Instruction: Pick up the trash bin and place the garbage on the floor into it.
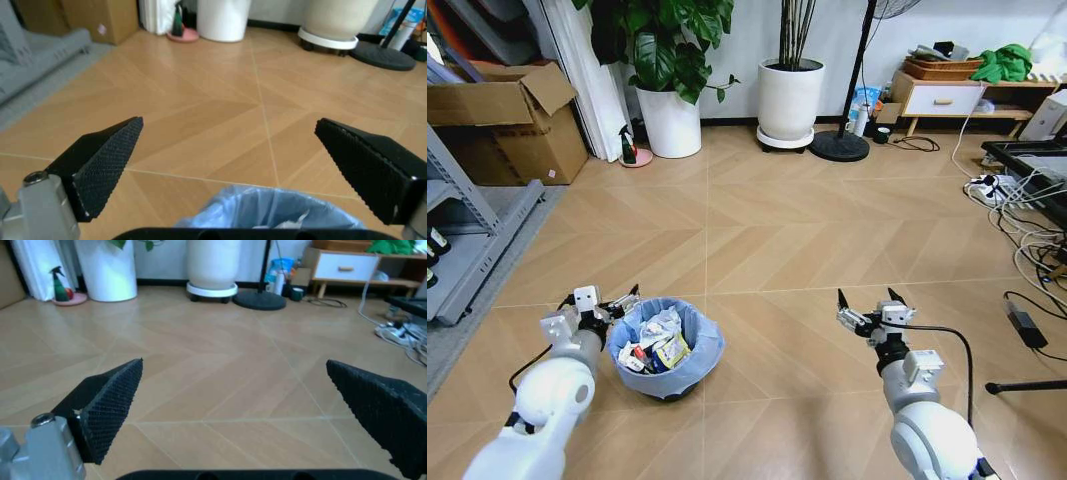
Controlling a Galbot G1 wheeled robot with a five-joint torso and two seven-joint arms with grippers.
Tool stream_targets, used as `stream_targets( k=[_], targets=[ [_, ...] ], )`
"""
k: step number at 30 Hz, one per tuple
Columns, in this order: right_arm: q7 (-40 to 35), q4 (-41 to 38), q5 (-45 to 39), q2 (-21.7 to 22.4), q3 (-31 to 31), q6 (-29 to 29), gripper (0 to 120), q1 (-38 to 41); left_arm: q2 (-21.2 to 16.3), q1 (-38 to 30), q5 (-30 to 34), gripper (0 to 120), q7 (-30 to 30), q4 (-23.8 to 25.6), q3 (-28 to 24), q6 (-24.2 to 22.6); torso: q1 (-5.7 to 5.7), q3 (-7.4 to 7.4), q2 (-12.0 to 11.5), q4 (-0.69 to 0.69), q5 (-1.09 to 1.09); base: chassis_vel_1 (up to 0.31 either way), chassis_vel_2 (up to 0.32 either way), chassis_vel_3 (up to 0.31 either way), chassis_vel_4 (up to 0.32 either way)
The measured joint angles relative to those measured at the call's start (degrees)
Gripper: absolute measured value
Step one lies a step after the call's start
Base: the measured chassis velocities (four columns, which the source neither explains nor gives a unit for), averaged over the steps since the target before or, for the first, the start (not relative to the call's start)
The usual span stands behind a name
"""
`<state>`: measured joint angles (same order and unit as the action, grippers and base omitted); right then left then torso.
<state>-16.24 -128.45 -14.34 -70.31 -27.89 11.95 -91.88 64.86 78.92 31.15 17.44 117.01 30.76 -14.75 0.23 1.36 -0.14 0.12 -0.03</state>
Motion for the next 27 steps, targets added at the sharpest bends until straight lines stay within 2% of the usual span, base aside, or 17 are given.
stream_targets(
  k=[1, 4, 8, 12, 16, 22, 27],
  targets=[
    [0.0, 0.0, 0.0, 0.0, 0.0, 0.0, 100, 0.0, 0.0, 0.0, 0.0, 100, 0.0, 0.0, 0.0, 0.0, 0.00, 0.00, 0.0, 0.00, 0.00, 0.000, 0.000, 0.000, 0.000],
    [-0.1, -2.9, 1.9, -1.9, -1.8, 0.2, 100, -4.8, 2.6, 5.0, -3.8, 100, -0.4, 4.2, 2.3, 0.1, 0.00, 0.00, 0.0, 0.00, -0.01, 0.000, 0.000, 0.000, 0.000],
    [-0.1, -4.5, 3.3, -3.4, -2.6, 0.2, 100, -7.3, 4.5, 7.6, -6.0, 100, -0.5, 6.2, 3.2, -0.1, 0.00, 0.00, 0.0, 0.00, -0.02, 0.000, 0.000, 0.000, 0.000],
    [0.7, -7.6, 6.3, -5.4, -3.4, -0.1, 100, -11.1, 8.6, 10.8, -10.4, 100, -2.9, 9.3, 5.4, -0.7, 0.00, 0.00, 0.0, 0.00, -0.03, 0.000, 0.000, 0.000, 0.000],
    [2.0, -9.7, 6.1, -5.4, -3.8, 0.4, 100, -12.3, 9.8, 11.9, -12.5, 100, -5.3, 10.7, 6.4, -2.3, 0.00, 0.00, 0.0, 0.01, -0.01, 0.000, 0.000, 0.000, 0.000],
    [6.0, -13.0, 2.3, -3.6, -6.9, 1.5, 100, -12.8, 10.4, 13.3, -11.4, 100, -7.2, 12.8, 6.8, -4.4, 0.00, 0.01, 0.0, 0.01, -0.02, 0.000, 0.000, 0.000, 0.000],
    [6.1, -13.6, 2.0, -3.5, -7.4, 1.5, 100, -13.0, 10.8, 13.6, -10.9, 100, -7.2, 13.7, 6.3, -5.0, 0.00, 0.01, 0.0, 0.00, -0.02, 0.000, 0.000, 0.000, 0.000]
  ],
)
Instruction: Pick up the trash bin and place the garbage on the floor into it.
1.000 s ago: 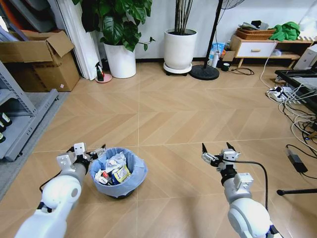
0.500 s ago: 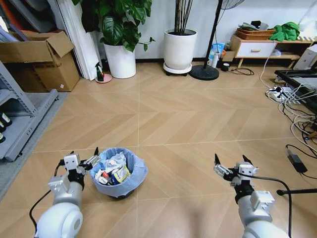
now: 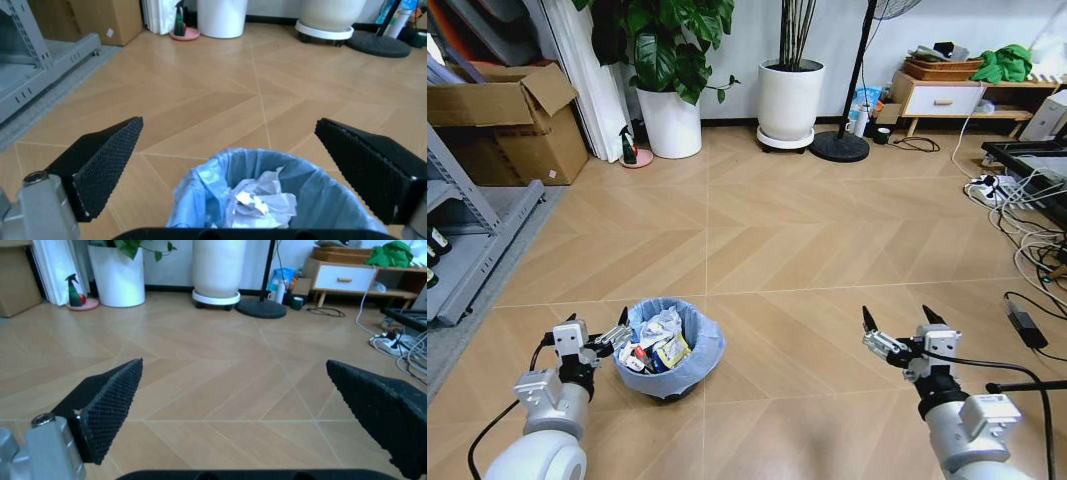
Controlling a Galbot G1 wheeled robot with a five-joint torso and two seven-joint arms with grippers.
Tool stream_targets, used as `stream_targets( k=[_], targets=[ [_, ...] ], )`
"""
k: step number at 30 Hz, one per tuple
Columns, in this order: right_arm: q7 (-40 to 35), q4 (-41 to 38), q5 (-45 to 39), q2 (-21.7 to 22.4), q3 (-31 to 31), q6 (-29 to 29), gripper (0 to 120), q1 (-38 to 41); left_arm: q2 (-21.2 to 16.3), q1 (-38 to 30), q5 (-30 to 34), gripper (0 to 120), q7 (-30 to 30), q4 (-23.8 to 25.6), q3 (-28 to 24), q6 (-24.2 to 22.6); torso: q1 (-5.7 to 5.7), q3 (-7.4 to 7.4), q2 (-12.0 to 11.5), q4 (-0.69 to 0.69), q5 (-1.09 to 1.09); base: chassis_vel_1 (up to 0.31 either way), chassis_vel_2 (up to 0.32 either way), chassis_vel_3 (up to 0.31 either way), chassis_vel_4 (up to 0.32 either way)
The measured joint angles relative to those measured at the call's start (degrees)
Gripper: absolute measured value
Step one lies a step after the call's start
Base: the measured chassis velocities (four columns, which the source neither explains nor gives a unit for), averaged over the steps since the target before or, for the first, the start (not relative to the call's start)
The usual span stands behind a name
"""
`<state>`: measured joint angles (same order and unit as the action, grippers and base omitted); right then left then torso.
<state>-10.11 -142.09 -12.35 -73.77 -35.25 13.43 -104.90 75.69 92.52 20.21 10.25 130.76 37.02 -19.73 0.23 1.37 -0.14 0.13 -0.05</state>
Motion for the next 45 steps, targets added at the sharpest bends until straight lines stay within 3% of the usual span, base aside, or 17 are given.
stream_targets(
  k=[45],
  targets=[
    [-0.7, 1.0, 2.5, -0.8, 0.5, -1.7, 100, 0.1, 1.2, 0.2, -0.9, 100, 0.6, 0.6, -0.3, -0.4, 0.00, 0.00, 0.0, 0.00, -0.01, -0.002, -0.002, 0.001, 0.002]
  ],
)
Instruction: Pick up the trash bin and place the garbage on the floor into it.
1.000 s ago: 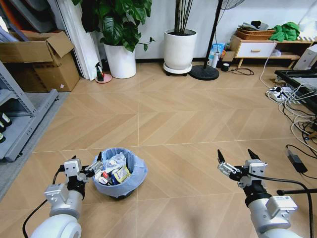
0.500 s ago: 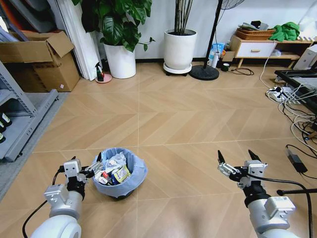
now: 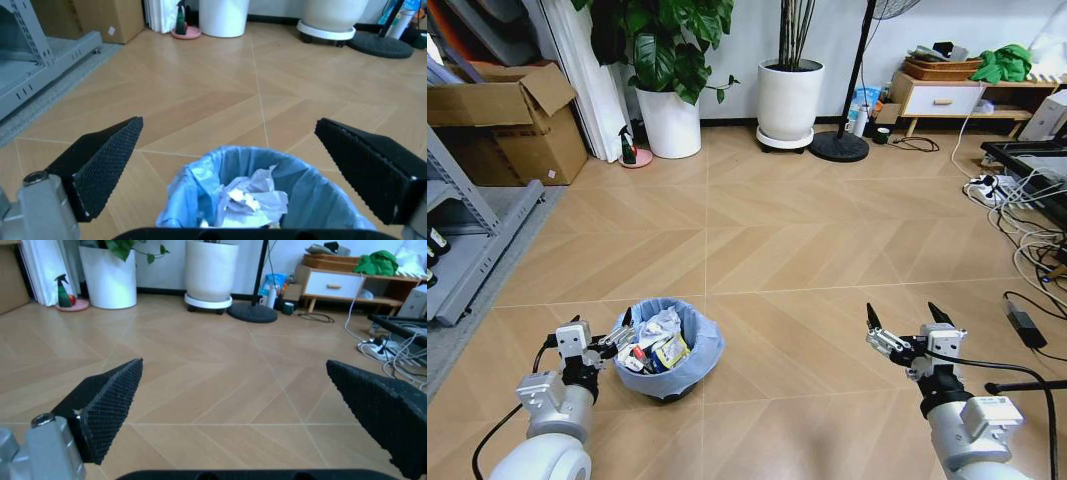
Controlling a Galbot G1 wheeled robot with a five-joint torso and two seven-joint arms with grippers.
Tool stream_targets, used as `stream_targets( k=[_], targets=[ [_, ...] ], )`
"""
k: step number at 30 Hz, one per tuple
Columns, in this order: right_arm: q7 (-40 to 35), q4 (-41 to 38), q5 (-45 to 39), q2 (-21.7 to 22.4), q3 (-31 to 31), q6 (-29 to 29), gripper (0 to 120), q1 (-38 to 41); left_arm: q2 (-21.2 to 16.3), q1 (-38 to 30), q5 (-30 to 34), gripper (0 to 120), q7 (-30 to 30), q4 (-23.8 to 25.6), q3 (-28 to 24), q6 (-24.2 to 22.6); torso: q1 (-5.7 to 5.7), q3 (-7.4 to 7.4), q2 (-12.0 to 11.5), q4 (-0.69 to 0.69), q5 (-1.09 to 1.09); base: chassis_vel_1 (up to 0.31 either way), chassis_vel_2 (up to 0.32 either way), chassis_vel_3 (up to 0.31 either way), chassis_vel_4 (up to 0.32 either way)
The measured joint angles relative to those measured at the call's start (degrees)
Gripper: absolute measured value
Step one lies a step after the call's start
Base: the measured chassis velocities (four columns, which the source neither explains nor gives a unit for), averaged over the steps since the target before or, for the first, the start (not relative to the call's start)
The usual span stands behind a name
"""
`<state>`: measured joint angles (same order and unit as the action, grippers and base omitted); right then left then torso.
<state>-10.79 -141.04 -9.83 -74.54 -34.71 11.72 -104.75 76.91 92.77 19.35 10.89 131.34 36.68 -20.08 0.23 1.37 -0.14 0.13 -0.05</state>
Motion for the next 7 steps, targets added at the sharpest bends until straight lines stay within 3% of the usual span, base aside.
stream_targets(
  k=[7],
  targets=[
    [0.0, 0.0, 0.0, 0.0, 0.0, 0.0, 100, 0.0, 0.0, 0.0, 0.0, 100, 0.0, 0.0, 0.0, 0.0, 0.00, 0.00, 0.0, 0.00, 0.01, -0.078, -0.068, 0.068, 0.055]
  ],
)
